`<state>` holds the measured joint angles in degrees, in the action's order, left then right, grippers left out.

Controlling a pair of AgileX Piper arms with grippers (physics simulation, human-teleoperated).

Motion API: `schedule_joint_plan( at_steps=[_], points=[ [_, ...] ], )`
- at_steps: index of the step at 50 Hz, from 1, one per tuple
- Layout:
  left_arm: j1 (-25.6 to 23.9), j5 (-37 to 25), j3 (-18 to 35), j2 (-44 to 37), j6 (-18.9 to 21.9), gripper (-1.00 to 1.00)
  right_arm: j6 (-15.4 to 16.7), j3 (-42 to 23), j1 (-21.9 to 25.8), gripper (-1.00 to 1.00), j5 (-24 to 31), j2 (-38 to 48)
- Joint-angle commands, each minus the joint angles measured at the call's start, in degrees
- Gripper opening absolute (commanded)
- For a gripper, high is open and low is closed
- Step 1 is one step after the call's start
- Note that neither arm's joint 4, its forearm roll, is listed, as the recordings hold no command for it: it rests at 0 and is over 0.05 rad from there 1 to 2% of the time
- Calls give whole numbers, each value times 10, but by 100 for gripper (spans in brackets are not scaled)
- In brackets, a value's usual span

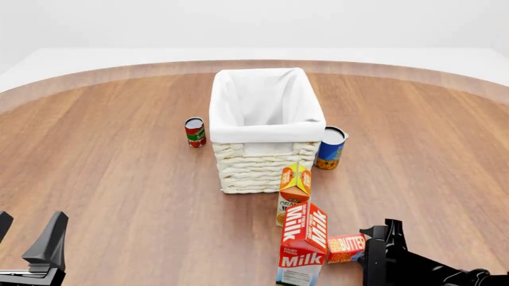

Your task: Pick up the butter and put it in the basket.

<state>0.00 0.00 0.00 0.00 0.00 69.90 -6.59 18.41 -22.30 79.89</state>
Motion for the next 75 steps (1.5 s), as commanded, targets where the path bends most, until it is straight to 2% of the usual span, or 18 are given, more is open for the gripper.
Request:
schedule_joint_plan(
  at_steps=[1, 4, 5, 7, 9, 18, 28, 37, 39, 44, 47, 48, 51, 52, 63, 68, 72, 75],
  points=[
    [0, 0, 0, 0, 0, 100, -38, -15, 9, -100, 10, 57],
    [0, 0, 0, 0, 0, 100, -42, -15, 9, -100, 3, 61],
    [0, 0, 0, 0, 0, 100, -46, -23, 10, -100, 40, 30],
    [0, 0, 0, 0, 0, 100, -65, -28, 17, -100, 43, 20],
    [0, 0, 0, 0, 0, 100, -81, -48, 18, -100, 105, -33],
    [0, 0, 0, 0, 0, 100, -105, -73, -21, -100, 183, -127],
    [0, 0, 0, 0, 0, 100, -116, -71, -47, -100, 192, -149],
    [0, 0, 0, 0, 0, 100, -118, -78, -50, -100, 207, -159],
    [0, 0, 0, 0, 0, 100, -128, -84, -50, -100, 216, -170],
    [0, 0, 0, 0, 0, 100, -171, -106, -44, -100, 257, -226],
    [0, 0, 0, 0, 0, 100, -204, -132, -32, -100, 305, -277],
    [0, 0, 0, 0, 0, 100, -230, -167, -27, -100, 351, -322],
    [0, 0, 0, 0, 0, 100, -251, -197, -31, -100, 376, -344],
    [0, 0, 0, 0, 0, 100, -320, -337, -47, -100, 458, -384],
    [0, 0, 0, 0, 0, 100, -333, -362, -55, -100, 483, -402],
    [0, 0, 0, 0, 0, 100, -347, -398, -56, -100, 498, -403],
    [0, 0, 0, 0, 0, 100, -348, -424, -54, -100, 508, -394],
    [0, 0, 0, 0, 0, 100, -333, -445, -48, -100, 509, -375]
  ],
)
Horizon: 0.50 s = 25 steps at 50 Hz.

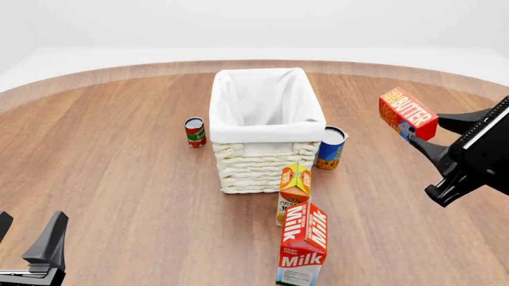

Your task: Pick up the butter and put it in the basket.

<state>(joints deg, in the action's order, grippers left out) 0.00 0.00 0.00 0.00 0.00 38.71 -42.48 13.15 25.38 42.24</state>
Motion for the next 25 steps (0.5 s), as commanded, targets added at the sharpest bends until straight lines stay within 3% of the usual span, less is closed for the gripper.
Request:
schedule_joint_plan(
  at_steps=[1, 8, 16, 25],
  points=[
    [0, 0, 0, 0, 0, 100, -21, -93, 7, -100, 35, 6],
    [0, 0, 0, 0, 0, 100, 10, -133, 42, -100, 28, 64],
    [0, 0, 0, 0, 0, 100, 18, -176, 70, -100, 21, 120],
    [0, 0, 0, 0, 0, 100, 11, -253, 60, -100, 18, 206]
  ],
)
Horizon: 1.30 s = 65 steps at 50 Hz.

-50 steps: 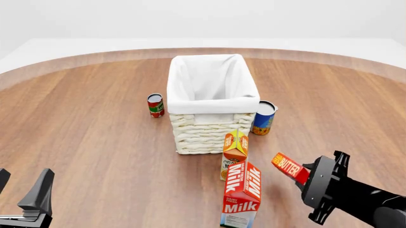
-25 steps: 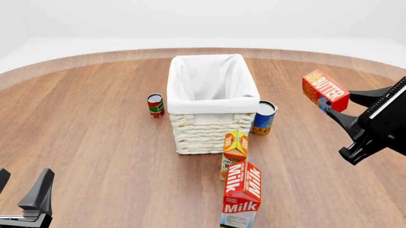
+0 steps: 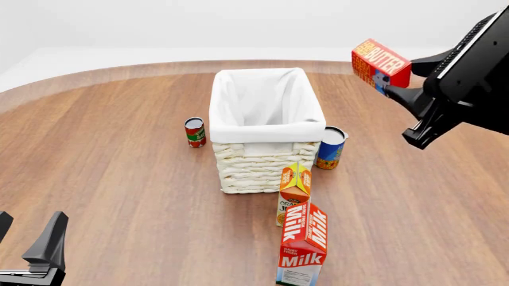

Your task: Pick up the butter and put it in the basket.

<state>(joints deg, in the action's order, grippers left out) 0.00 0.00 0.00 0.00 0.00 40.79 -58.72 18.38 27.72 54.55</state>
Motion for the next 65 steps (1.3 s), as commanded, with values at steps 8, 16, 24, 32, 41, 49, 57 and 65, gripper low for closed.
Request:
schedule_joint_plan(
  at_steps=[8, 16, 24, 32, 41, 49, 57, 65],
  points=[
    [0, 0, 0, 0, 0, 100, -3, -116, 24, -100, 1, 113],
    [0, 0, 0, 0, 0, 100, 0, -123, 59, -100, 13, 107],
    [0, 0, 0, 0, 0, 100, 9, -117, 103, -100, 11, 108],
    [0, 0, 0, 0, 0, 100, 10, -129, 120, -100, 15, 117],
    [0, 0, 0, 0, 0, 100, 11, -131, 132, -100, 11, 129],
    [0, 0, 0, 0, 0, 100, 12, -138, 141, -100, -7, 160],
    [0, 0, 0, 0, 0, 100, 10, -161, 147, -100, -15, 194],
    [0, 0, 0, 0, 0, 100, 2, -176, 140, -100, -33, 238]
  ],
)
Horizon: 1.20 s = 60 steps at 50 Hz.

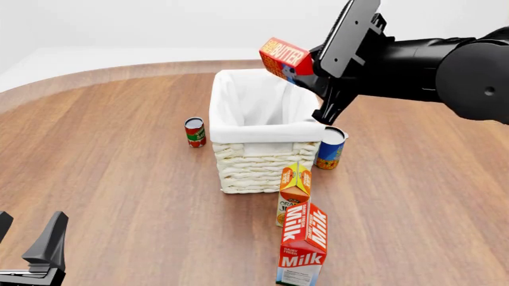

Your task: Pick up the butter and put it in the basket.

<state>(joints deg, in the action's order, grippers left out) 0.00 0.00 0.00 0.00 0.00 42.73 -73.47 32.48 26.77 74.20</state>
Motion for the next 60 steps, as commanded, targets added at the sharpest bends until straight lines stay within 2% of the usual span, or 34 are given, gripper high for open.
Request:
schedule_joint_plan(
  at_steps=[1, 29, 39, 40, 60],
  points=[
    [0, 0, 0, 0, 0, 100, -18, -28, -1, -100, -25, 43],
    [0, 0, 0, 0, 0, 100, -17, -34, -24, -100, -39, 85],
    [0, 0, 0, 0, 0, 100, -28, -39, -22, -100, -42, 92],
    [0, 0, 0, 0, 0, 100, -31, -38, -20, 100, -40, 90],
    [0, 0, 0, 0, 0, 100, -40, -23, -24, 100, -42, 72]
  ],
)
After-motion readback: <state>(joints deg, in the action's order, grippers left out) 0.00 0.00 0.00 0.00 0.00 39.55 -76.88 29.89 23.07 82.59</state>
